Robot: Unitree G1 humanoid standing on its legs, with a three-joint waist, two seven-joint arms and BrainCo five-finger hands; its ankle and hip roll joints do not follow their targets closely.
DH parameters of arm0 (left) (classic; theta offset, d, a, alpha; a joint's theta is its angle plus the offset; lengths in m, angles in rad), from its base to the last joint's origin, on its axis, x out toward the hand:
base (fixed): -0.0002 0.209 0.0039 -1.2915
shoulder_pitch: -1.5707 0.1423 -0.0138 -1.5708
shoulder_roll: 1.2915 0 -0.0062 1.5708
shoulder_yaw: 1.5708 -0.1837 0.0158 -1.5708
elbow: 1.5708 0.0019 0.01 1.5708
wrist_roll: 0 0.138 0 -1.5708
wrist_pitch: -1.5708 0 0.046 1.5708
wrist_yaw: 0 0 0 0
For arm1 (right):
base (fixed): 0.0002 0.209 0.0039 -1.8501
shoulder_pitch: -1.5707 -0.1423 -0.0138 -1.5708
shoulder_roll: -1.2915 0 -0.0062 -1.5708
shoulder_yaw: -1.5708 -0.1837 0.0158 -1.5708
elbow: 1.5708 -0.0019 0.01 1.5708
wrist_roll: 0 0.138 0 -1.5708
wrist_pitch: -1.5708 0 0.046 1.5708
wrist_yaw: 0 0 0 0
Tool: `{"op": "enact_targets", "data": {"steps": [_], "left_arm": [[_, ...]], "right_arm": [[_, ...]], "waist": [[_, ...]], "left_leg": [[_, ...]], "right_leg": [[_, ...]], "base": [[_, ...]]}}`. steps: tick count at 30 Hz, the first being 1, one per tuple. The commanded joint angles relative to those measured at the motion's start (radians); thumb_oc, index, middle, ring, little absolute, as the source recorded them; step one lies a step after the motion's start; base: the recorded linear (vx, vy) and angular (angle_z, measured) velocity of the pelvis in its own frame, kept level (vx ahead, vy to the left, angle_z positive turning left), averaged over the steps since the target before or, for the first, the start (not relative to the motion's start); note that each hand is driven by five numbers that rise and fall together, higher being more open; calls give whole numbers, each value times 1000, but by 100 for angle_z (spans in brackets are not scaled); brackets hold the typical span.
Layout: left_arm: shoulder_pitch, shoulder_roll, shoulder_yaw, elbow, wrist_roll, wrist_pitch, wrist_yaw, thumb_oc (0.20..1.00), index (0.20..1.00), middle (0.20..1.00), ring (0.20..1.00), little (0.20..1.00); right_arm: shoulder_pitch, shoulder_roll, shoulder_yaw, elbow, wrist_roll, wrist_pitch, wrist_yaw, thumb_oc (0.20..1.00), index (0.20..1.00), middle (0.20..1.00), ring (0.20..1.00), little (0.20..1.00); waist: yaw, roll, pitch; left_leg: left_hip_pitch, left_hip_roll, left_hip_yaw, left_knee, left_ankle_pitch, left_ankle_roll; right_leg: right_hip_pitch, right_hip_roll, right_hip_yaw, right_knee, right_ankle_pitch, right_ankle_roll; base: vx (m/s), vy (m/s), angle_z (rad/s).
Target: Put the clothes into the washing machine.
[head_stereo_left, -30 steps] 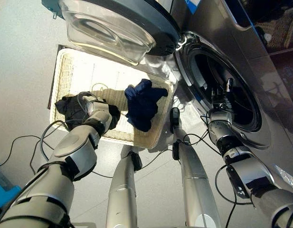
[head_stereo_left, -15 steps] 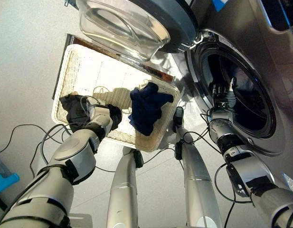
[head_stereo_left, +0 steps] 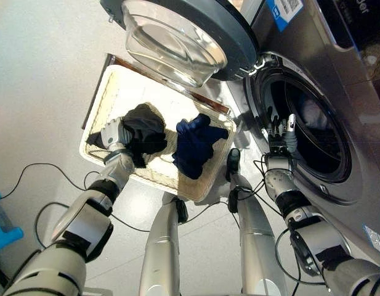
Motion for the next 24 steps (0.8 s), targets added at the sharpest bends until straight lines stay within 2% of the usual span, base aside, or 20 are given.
{"op": "enact_targets", "data": {"steps": [1,3,4,6,7,8,10,12,14,17,20,24], "left_arm": [[-24,7,54,-46,-46,-101,51,200,200,200,200,200],[-4,-5,77,-92,-88,-144,41,200,200,200,200,200],[12,-19,98,-129,-125,-179,20,200,200,200,200,200],[26,-31,113,-171,-157,-202,6,200,200,200,200,200],[44,-39,128,-215,-193,-233,-14,200,200,200,200,200],[46,-39,130,-220,-198,-239,-19,200,200,200,200,200],[67,-44,136,-268,-228,-273,-40,200,200,200,200,200],[95,-46,142,-341,-272,-326,-97,200,200,200,200,200],[104,-47,147,-364,-287,-337,-124,200,200,200,200,200],[123,-58,151,-421,-352,-387,-207,200,200,200,200,200],[130,-61,156,-463,-387,-390,-265,200,200,200,200,200],[141,-66,151,-547,-486,-393,-409,200,200,200,200,200]], "right_arm": [[17,-5,-13,-70,-125,-33,-42,1000,1000,1000,1000,1000],[27,-5,0,-82,-215,-14,-68,1000,1000,1000,1000,1000],[35,-9,21,-88,-313,-6,-88,1000,1000,1000,1000,1000],[44,-12,48,-101,-438,14,-85,1000,1000,1000,1000,1000],[49,-25,88,-123,-580,30,-84,1000,1000,1000,1000,1000],[50,-27,93,-127,-611,35,-80,1000,1000,1000,1000,1000],[54,-57,138,-144,-776,47,-70,1000,1000,1000,1000,1000],[42,-122,211,-176,-1082,60,-151,1000,1000,1000,1000,1000],[31,-146,230,-187,-1147,71,-160,1000,1000,1000,1000,1000],[-18,-205,268,-174,-1285,81,-172,1000,1000,1000,1000,1000],[-50,-222,277,-161,-1295,82,-154,1000,1000,1000,1000,1000],[-117,-250,300,-142,-1311,125,-107,1000,1000,1000,1000,1000]], "waist": [[49,-31,-18],[52,-31,-18],[54,-32,-18],[57,-31,-18],[60,-31,-18],[60,-30,-18],[65,-30,-18],[77,-29,-18],[81,-28,-18],[96,-25,-18],[107,-22,-18],[128,-15,-18]], "left_leg": [[8,-27,59,47,-71,-82],[16,-27,57,52,-76,-79],[20,-26,53,54,-79,-75],[23,-27,49,54,-81,-72],[28,-27,47,55,-84,-70],[29,-27,46,55,-84,-70],[33,-27,43,58,-86,-69],[38,-26,37,62,-90,-67],[42,-26,35,64,-93,-66],[47,-29,24,66,-98,-65],[49,-29,19,68,-101,-64],[42,-29,9,78,-104,-65]], "right_leg": [[17,5,-47,30,-25,101],[25,4,-51,39,-32,98],[28,3,-51,45,-36,95],[31,3,-53,48,-39,94],[36,2,-56,50,-42,92],[37,2,-56,51,-42,92],[42,1,-60,53,-45,90],[48,-4,-69,61,-50,92],[53,-6,-73,64,-53,93],[62,-11,-86,71,-61,95],[66,-16,-97,76,-67,96],[67,-27,-114,86,-73,94]], "base": [[-11,-21,3],[0,0,0],[-11,-38,1],[-13,-34,2],[0,0,0],[-16,-36,2],[-10,-44,1],[-12,-83,6],[-8,-61,13],[-19,-65,4],[-21,-64,10],[-13,-61,10]]}}
